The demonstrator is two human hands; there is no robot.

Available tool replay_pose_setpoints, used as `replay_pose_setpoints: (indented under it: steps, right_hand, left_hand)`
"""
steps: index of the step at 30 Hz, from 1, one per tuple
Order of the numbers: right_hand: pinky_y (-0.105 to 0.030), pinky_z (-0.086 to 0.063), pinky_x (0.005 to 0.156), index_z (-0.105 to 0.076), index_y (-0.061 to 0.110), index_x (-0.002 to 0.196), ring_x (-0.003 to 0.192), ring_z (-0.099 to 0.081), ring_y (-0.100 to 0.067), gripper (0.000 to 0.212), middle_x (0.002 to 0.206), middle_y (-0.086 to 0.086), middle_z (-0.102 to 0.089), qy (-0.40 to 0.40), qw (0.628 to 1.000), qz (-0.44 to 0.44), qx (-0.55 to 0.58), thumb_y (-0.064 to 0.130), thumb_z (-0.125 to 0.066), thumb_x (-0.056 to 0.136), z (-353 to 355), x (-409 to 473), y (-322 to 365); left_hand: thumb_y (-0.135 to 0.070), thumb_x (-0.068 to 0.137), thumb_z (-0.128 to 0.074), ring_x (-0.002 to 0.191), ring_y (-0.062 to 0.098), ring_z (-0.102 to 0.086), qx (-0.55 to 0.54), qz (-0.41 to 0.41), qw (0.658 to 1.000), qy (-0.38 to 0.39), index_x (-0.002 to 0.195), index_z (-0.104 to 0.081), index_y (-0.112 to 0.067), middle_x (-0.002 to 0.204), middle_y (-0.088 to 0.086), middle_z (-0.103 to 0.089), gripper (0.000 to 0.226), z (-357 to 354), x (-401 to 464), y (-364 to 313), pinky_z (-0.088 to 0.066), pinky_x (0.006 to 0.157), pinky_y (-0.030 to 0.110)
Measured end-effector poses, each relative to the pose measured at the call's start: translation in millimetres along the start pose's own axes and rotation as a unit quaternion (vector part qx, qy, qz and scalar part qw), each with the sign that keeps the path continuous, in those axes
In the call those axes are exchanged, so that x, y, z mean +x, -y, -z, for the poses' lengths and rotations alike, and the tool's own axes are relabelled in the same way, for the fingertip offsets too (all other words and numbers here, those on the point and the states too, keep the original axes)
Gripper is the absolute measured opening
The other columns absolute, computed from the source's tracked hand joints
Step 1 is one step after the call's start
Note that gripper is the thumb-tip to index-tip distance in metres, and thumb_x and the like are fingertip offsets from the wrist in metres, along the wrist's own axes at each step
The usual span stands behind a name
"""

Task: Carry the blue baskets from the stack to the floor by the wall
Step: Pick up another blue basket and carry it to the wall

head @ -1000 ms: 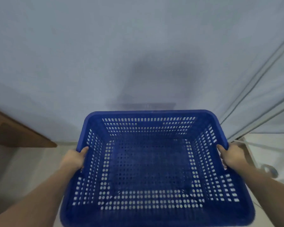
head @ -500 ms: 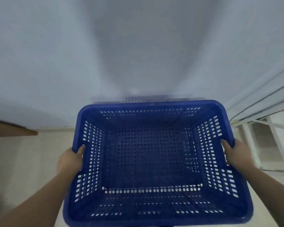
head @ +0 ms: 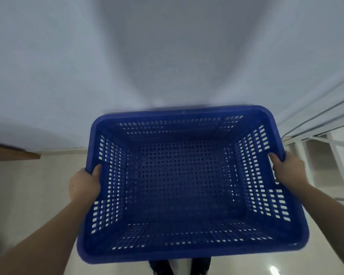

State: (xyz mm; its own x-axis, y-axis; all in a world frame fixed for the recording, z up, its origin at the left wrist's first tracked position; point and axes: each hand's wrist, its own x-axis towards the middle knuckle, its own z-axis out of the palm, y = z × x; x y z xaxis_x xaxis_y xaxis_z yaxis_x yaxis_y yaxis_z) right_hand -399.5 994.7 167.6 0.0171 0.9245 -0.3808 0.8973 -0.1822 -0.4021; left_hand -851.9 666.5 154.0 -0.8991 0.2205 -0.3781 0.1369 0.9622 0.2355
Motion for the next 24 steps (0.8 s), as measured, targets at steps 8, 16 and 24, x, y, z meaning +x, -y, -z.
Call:
replay_pose_setpoints:
  steps: [8, 16, 24]
  right_hand:
    - [-0.041, -0.052, 0.069, -0.059, 0.004, 0.094, 0.070, -0.067, -0.036, 0.039, 0.085, -0.017, -0.069, -0.014, 1.000, 0.020, 0.006, 0.043, -0.054, 0.098, -4.9, 15.8, 9.8]
    - [-0.029, -0.043, 0.052, -0.060, -0.002, 0.097, 0.055, -0.061, -0.028, 0.041, 0.078, -0.020, -0.069, 0.025, 0.998, -0.009, 0.063, 0.038, -0.055, 0.099, 2.2, -5.1, 9.4]
    - [-0.030, -0.040, 0.051, -0.062, -0.008, 0.089, 0.054, -0.062, -0.031, 0.055, 0.074, -0.024, -0.071, 0.025, 0.997, -0.033, 0.063, 0.046, -0.055, 0.098, 0.1, -6.4, 6.5]
  left_hand:
    - [-0.050, 0.100, -0.047, 0.055, 0.024, -0.051, -0.012, -0.014, 1.000, -0.024, 0.089, -0.057, -0.003, 0.066, 0.007, -0.054, 0.049, -1.7, 14.2, -14.6, -0.037, 0.051, 0.034]
    - [-0.052, 0.099, -0.046, 0.062, 0.031, -0.058, -0.043, -0.017, 0.999, -0.014, 0.090, -0.060, -0.001, 0.077, 0.015, -0.065, 0.054, -3.6, 8.4, -4.5, -0.043, 0.056, 0.037]
    - [-0.049, 0.096, -0.050, 0.064, 0.035, -0.070, -0.102, -0.003, 0.995, 0.017, 0.081, -0.063, -0.001, 0.068, 0.016, -0.071, 0.052, -1.6, 6.3, 0.0, -0.058, 0.069, 0.047]
